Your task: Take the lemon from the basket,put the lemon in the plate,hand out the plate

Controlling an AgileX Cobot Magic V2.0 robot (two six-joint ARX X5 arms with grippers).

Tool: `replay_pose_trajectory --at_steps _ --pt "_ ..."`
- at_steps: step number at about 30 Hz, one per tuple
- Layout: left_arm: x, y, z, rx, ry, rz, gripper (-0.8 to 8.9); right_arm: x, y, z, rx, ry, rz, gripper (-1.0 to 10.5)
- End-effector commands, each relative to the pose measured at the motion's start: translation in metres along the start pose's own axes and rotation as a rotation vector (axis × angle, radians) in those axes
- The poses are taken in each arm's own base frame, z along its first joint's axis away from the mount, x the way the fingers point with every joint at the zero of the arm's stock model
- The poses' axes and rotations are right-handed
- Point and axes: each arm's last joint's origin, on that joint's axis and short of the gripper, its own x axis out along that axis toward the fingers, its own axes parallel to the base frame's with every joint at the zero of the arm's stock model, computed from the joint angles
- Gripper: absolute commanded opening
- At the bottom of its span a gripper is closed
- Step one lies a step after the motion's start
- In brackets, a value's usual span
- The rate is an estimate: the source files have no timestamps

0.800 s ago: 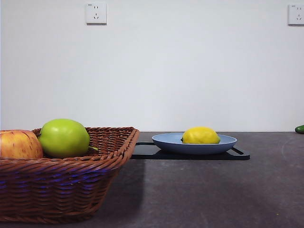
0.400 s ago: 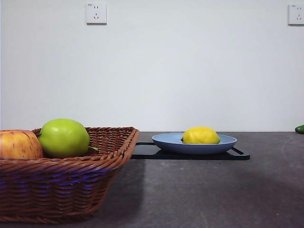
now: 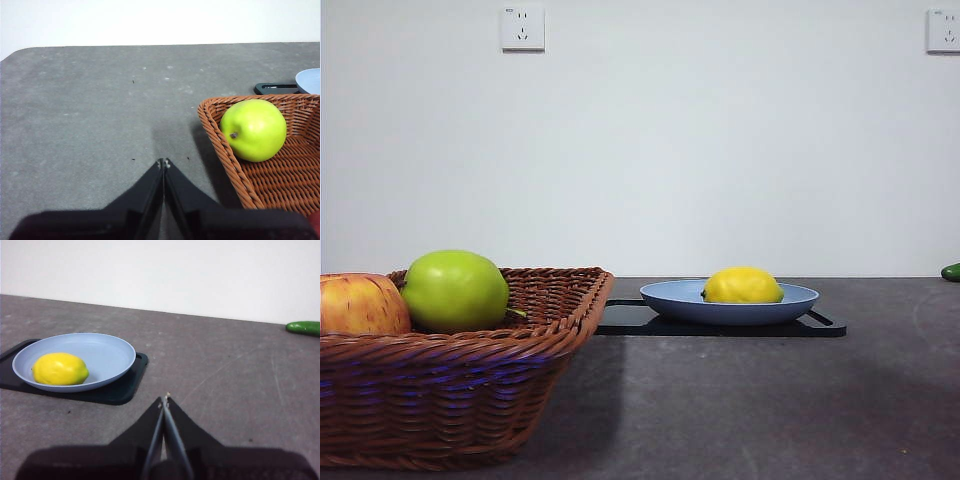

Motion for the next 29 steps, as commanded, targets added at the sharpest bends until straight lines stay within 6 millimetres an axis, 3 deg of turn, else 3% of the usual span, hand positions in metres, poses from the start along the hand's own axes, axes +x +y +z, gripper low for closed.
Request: replay_pose_trajectory --at_steps 1,7,29 --pt "0.0009 0.0003 -0.0026 -0.006 0.003 0.005 0.08 -0.0002 -0.0011 -0.0042 0.062 0.026 -0.016 0.0" --pt "0.0009 0.0003 -0.0026 -0.006 0.003 0.005 0.08 -0.0008 -0.0005 -0.0138 0.083 0.129 -0.016 0.0" --pt "0.0009 0.0003 -0.0025 -0.006 0.002 0.005 0.08 -0.0005 -0.0006 -0.0134 0.084 0.125 -0.017 0.0"
